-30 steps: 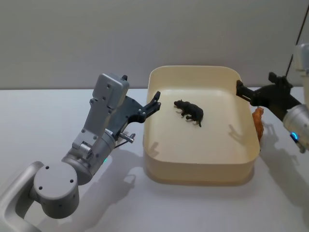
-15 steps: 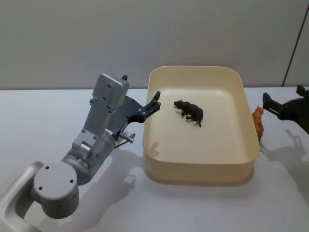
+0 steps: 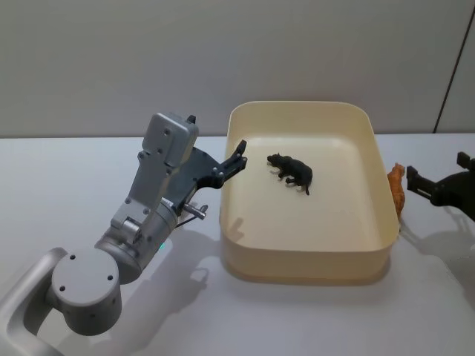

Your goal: Pick up the toy alternately with two hands and place it into the central storage box.

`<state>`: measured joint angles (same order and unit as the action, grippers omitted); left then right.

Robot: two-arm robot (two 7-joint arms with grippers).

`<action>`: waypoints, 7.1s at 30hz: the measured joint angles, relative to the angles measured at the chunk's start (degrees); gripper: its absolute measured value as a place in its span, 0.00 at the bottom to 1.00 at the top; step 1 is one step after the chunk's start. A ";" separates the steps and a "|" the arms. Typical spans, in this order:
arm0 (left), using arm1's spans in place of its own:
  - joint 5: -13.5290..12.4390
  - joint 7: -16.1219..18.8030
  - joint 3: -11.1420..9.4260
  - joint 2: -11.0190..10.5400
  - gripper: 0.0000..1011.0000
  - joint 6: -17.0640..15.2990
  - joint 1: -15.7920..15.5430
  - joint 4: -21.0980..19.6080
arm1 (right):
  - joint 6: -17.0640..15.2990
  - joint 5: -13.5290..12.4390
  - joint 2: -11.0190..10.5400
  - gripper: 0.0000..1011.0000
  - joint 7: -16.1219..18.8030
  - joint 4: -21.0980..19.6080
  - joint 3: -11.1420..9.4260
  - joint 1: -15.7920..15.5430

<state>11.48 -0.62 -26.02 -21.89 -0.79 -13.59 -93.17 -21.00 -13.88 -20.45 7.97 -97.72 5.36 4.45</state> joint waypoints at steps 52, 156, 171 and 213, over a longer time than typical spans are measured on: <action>0.00 0.00 0.00 0.00 0.99 0.00 0.00 0.00 | -1.09 8.12 4.57 0.99 1.59 10.17 4.58 4.94; 0.00 0.00 0.00 0.00 0.99 0.00 0.00 0.00 | -9.10 1.08 14.58 0.58 -1.13 9.52 8.42 15.73; 0.00 0.00 0.00 0.00 0.99 0.00 0.00 0.00 | -9.22 0.63 14.81 0.99 -1.31 9.30 8.36 15.95; 2.76 3.21 2.10 -0.34 0.99 -9.57 -0.18 -1.17 | -8.44 -4.62 11.74 0.99 -5.13 2.71 4.61 12.73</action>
<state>14.25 2.59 -23.92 -22.24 -10.36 -13.77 -94.35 -29.44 -18.50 -8.71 2.84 -95.01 9.97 17.18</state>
